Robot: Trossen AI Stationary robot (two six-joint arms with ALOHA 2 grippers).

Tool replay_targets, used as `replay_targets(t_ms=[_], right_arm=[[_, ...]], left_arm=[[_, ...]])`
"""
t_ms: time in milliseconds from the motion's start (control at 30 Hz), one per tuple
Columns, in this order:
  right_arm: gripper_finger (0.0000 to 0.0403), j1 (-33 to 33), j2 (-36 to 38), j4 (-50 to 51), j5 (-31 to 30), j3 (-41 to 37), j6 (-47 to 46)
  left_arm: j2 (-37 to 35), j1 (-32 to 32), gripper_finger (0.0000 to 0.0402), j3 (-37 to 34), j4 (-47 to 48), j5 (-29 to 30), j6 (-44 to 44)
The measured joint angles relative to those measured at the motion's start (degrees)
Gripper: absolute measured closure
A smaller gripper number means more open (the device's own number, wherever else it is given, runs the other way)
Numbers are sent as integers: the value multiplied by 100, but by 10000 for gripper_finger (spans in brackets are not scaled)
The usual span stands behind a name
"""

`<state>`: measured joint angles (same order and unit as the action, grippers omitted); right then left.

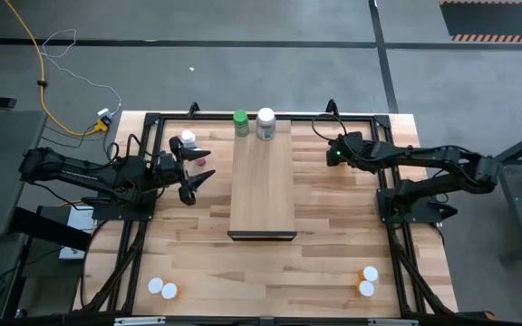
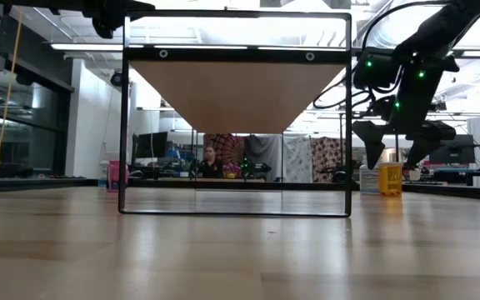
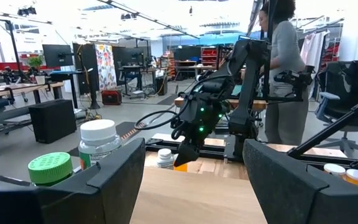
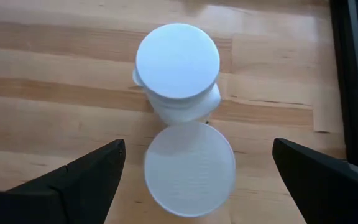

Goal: Pick and place medicine bottles onto shelf by color
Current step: Put the orange pill bottle on the shelf

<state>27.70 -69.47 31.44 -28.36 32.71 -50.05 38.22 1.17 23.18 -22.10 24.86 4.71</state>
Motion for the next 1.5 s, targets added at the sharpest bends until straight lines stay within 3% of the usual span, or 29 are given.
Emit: replay_targets(t_ms=[267,633,867,1500], right_arm=[[16,-2,0,2,153,0,-72],[138,-2,0,4,153,0,-155],[187,-2,0,2,149,0,-155],[192,-258,220,355,188,278,-47]], left_arm=[[0,0,140,0,-1,0,0],[0,0,140,0,-1,-2,-1],[0,0,140,0,-1,-4,-2],[0,0,140,0,3,-4,-2]])
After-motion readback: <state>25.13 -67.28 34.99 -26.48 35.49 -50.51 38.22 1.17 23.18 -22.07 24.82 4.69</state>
